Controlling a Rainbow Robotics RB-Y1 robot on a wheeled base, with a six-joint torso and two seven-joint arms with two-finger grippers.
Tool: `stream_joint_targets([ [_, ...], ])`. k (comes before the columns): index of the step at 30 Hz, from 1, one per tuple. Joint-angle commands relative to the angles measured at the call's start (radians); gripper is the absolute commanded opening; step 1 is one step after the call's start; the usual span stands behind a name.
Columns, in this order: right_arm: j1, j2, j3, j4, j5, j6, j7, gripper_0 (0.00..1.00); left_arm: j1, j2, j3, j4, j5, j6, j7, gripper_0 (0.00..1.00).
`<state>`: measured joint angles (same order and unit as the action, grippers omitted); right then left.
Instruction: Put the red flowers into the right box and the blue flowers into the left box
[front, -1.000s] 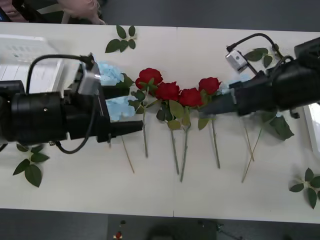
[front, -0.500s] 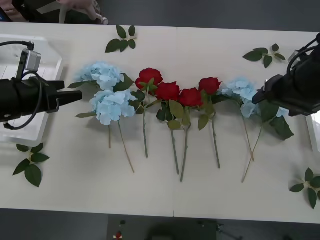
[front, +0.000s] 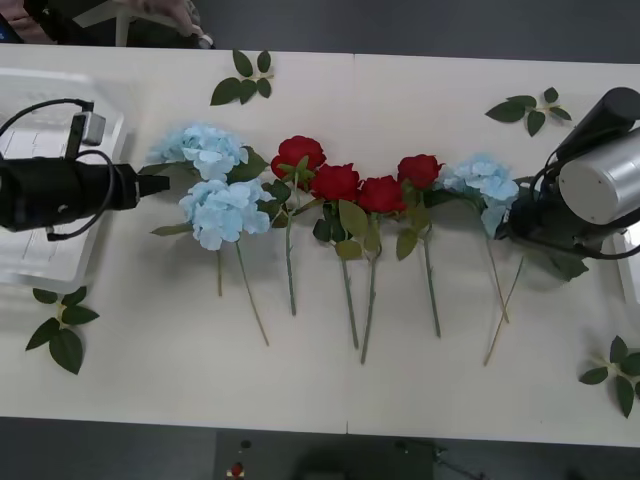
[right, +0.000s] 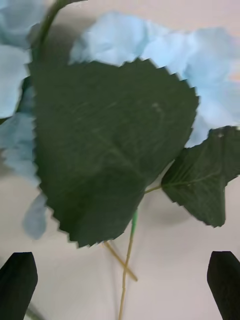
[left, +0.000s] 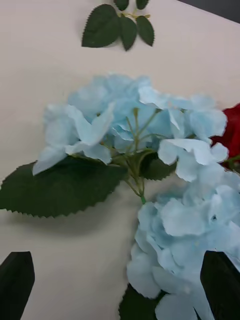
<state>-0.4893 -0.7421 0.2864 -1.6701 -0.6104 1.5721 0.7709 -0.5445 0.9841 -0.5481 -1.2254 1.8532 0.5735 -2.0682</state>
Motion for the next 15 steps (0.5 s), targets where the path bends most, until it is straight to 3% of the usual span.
stream_joint_targets([
  [1,-0.009,0.029,-0.03,0.035,0.026,-0.021,0.048,1.0,-0.08,-0.039,-0.015,0.098,-0.02,-0.007,0.043,0.97],
  [9,-0.009,0.038,0.0,0.141,0.038,-0.116,0.076,1.0,-0.153,-0.119,-0.018,0.265,-0.017,-0.004,0.059,0.96],
  [15,-0.009,0.035,0.063,0.147,0.07,-0.159,0.079,1.0,-0.209,-0.13,-0.095,0.273,-0.068,0.009,0.062,0.96],
])
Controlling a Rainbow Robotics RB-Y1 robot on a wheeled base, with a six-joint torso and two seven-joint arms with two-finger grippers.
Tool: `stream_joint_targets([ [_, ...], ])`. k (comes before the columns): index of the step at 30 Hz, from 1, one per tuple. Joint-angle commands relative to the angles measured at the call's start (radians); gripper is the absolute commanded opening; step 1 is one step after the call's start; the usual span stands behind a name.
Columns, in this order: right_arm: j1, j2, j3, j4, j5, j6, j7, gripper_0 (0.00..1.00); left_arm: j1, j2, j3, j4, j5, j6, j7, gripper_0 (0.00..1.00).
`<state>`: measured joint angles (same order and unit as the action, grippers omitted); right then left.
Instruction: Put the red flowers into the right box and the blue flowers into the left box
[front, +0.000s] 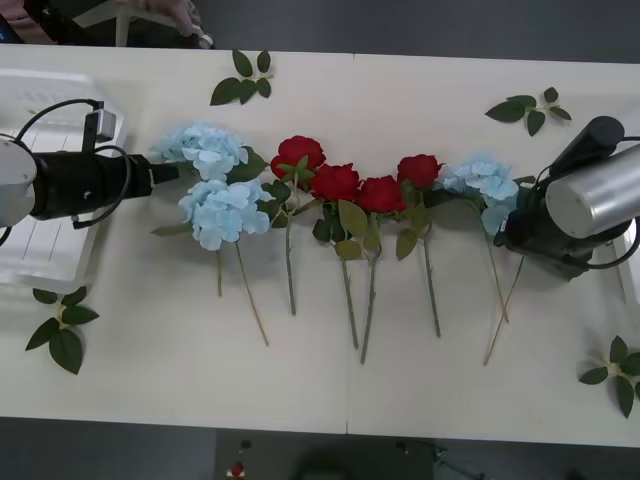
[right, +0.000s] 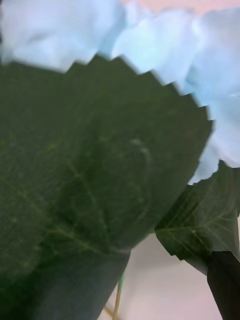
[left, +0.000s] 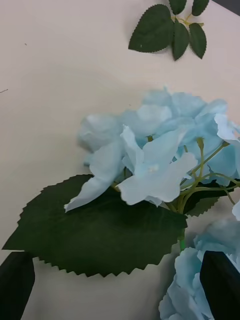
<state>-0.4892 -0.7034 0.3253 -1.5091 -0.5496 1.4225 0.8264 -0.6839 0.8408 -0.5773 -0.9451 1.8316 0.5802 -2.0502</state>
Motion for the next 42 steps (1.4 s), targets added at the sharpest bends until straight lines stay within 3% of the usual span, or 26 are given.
stream_joint_targets([
  [1,-0.009,-0.002,0.024,-0.011,0.01,-0.01,0.026,1.0,-0.078,0.014,-0.079,-0.008,-0.051,0.001,0.044,0.97],
  [13,-0.011,0.002,0.064,0.064,0.003,-0.082,0.042,1.0,-0.24,-0.022,-0.319,0.055,-0.121,0.001,0.056,0.96],
  [25,-0.014,0.028,0.147,0.142,0.026,-0.183,0.043,0.98,-0.367,-0.158,-0.329,0.272,-0.25,0.003,0.061,0.96],
  [27,-0.014,0.038,0.147,0.147,0.034,-0.183,0.039,0.75,-0.368,-0.184,-0.329,0.292,-0.281,0.001,0.064,0.96],
  [28,-0.014,0.041,0.149,0.148,0.034,-0.186,0.037,0.57,-0.37,-0.201,-0.329,0.305,-0.305,0.0,0.064,0.96],
  [29,-0.014,0.039,0.147,0.148,0.034,-0.186,0.036,0.5,-0.37,-0.207,-0.329,0.313,-0.322,0.0,0.064,0.96],
  [30,-0.014,0.041,0.147,0.15,0.031,-0.186,0.031,0.34,-0.371,-0.224,-0.329,0.328,-0.361,0.0,0.064,0.96],
  [31,-0.014,0.042,0.147,0.148,0.031,-0.186,0.03,0.27,-0.373,-0.232,-0.329,0.335,-0.374,0.0,0.064,0.96],
  [32,-0.014,0.042,0.147,0.148,0.031,-0.186,0.028,0.18,-0.373,-0.243,-0.329,0.345,-0.393,0.0,0.067,0.93],
  [33,-0.014,0.042,0.146,0.148,0.028,-0.188,0.025,0.12,-0.371,-0.249,-0.329,0.355,-0.4,0.0,0.068,0.76],
  [34,-0.014,0.042,0.143,0.148,0.028,-0.186,0.022,0.06,-0.373,-0.255,-0.329,0.365,-0.403,0.0,0.07,0.31],
  [35,-0.014,0.042,0.139,0.15,0.025,-0.186,0.022,0.0,-0.371,-0.259,-0.329,0.37,-0.405,0.0,0.071,0.05],
  [36,-0.014,0.042,0.136,0.148,0.02,-0.186,0.022,0.0,-0.371,-0.263,-0.329,0.376,-0.407,0.0,0.071,0.0],
  [42,-0.014,0.042,0.098,0.147,-0.006,-0.186,0.033,0.0,-0.37,-0.264,-0.329,0.378,-0.419,0.0,0.071,0.0],
])
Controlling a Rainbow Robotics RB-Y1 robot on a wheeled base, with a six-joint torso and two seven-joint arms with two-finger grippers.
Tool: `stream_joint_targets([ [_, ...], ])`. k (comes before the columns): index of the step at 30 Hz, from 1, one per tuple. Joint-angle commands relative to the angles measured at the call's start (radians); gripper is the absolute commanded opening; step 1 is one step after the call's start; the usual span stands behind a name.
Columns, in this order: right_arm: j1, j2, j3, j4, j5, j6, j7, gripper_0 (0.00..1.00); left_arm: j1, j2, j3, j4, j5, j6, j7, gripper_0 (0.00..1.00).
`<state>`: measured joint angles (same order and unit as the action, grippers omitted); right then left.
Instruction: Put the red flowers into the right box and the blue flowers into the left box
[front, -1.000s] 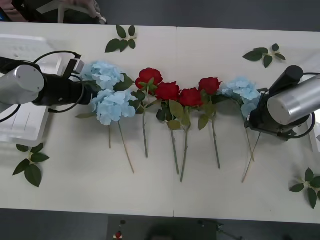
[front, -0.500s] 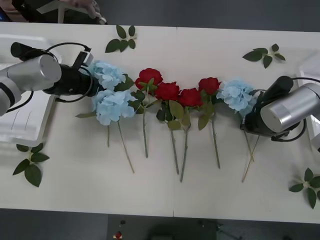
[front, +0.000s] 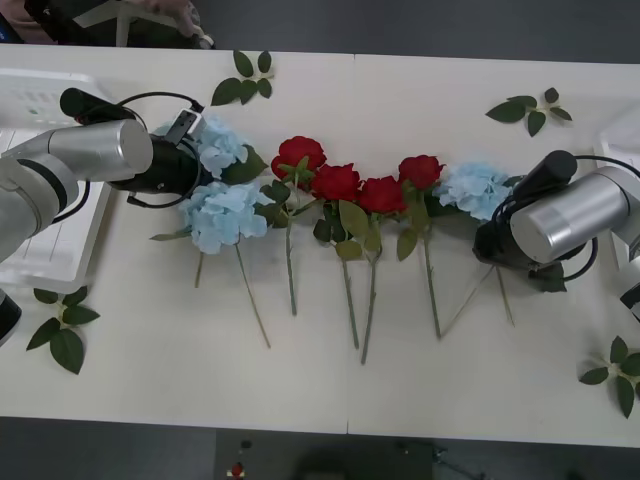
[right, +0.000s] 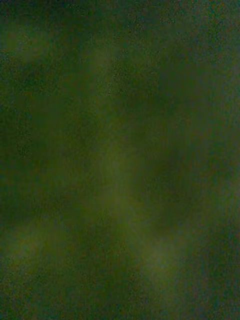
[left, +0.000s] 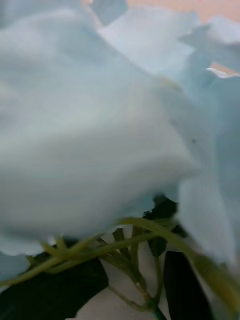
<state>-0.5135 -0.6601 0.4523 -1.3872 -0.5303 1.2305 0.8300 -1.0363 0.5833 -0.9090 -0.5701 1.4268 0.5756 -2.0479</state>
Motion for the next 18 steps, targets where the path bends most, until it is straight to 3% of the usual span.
stream_joint_targets([
  [1,0.01,-0.001,-0.037,0.023,-0.031,0.006,0.029,0.0,-0.018,-0.005,0.002,0.002,-0.016,0.004,0.069,0.0],
  [11,0.058,-0.003,-0.224,-0.158,-0.089,0.027,0.084,0.0,-0.018,0.036,0.002,-0.044,0.055,0.012,0.071,0.0],
  [15,0.066,-0.003,-0.285,-0.202,-0.097,0.058,0.175,0.0,-0.019,0.115,0.009,-0.146,0.149,0.055,0.069,0.0],
  [18,0.075,-0.003,-0.339,-0.228,-0.106,0.096,0.236,0.0,-0.018,0.22,0.067,-0.314,0.231,0.133,0.072,0.0],
])
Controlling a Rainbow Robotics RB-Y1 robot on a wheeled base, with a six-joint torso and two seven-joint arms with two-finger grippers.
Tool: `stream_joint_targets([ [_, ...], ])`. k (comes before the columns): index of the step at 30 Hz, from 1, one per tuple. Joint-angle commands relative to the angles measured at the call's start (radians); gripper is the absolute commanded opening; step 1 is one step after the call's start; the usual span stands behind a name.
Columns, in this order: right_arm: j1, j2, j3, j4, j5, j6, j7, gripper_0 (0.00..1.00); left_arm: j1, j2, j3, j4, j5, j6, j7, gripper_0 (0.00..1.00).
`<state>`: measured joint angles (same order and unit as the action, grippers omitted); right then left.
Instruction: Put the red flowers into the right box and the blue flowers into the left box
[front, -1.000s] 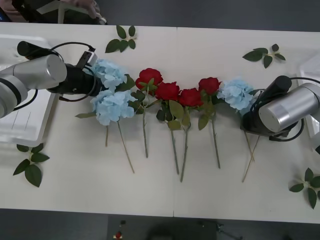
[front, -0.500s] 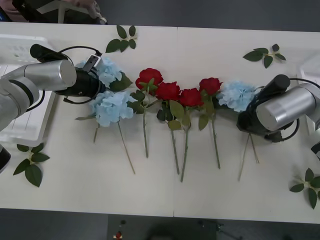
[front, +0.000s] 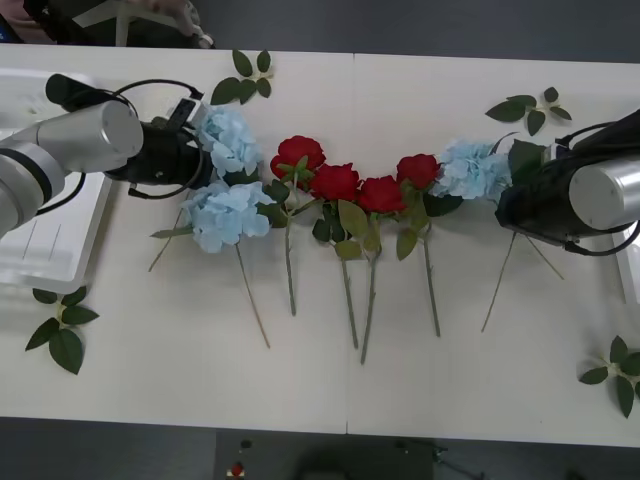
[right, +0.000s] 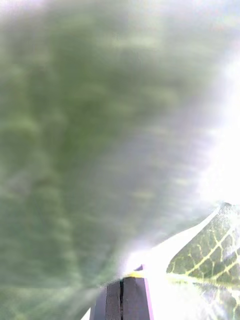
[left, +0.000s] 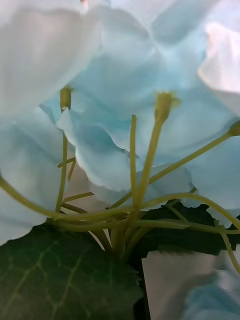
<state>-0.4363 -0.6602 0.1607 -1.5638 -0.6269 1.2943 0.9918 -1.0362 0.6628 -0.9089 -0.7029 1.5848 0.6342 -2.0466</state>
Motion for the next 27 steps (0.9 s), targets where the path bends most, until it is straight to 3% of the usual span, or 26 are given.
stream_joint_targets([
  [1,0.002,-0.003,-0.064,-0.061,-0.019,0.046,0.096,0.0,-0.018,0.181,0.101,-0.241,0.084,0.117,0.074,0.0],
  [5,0.011,-0.001,-0.125,-0.071,-0.074,0.062,0.156,0.0,-0.019,0.367,0.162,-0.423,0.147,0.306,0.083,0.0],
  [7,0.022,-0.001,-0.159,-0.088,-0.085,0.059,0.22,0.0,-0.018,0.514,0.168,-0.526,0.21,0.429,0.082,0.0],
  [13,0.028,0.001,-0.185,-0.127,-0.096,0.045,0.398,0.0,0.018,0.791,0.168,-0.627,0.155,0.633,0.019,0.0],
  [18,0.051,0.004,-0.219,-0.188,-0.117,-0.012,0.561,0.0,0.133,0.831,0.168,-0.581,-0.035,0.558,-0.076,0.0],
  [22,0.087,0.016,-0.276,-0.248,-0.246,-0.044,0.671,0.0,0.265,0.811,0.168,-0.512,-0.164,0.329,-0.116,0.0],
  [27,0.111,0.05,-0.331,-0.266,-0.493,-0.046,0.824,0.0,0.306,0.745,0.168,-0.426,-0.232,0.246,-0.116,0.0],
])
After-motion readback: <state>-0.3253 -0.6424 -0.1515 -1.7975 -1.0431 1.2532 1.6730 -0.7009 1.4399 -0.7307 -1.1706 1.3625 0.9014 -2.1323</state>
